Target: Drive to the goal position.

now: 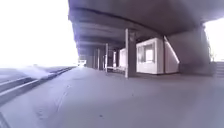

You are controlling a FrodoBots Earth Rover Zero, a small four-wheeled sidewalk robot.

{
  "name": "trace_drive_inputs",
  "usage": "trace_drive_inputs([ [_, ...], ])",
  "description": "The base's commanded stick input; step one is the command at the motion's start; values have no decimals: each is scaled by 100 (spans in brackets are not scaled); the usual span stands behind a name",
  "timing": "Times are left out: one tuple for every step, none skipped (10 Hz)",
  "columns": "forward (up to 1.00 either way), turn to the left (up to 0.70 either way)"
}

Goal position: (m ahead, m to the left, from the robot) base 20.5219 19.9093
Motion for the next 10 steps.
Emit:
trace_drive_inputs([
  [70, 0],
  [70, 14],
  [70, 30],
  [70, 35],
  [70, 35],
  [70, 35],
  [70, 35],
  [70, 35],
  [70, 35],
  [70, 0],
])
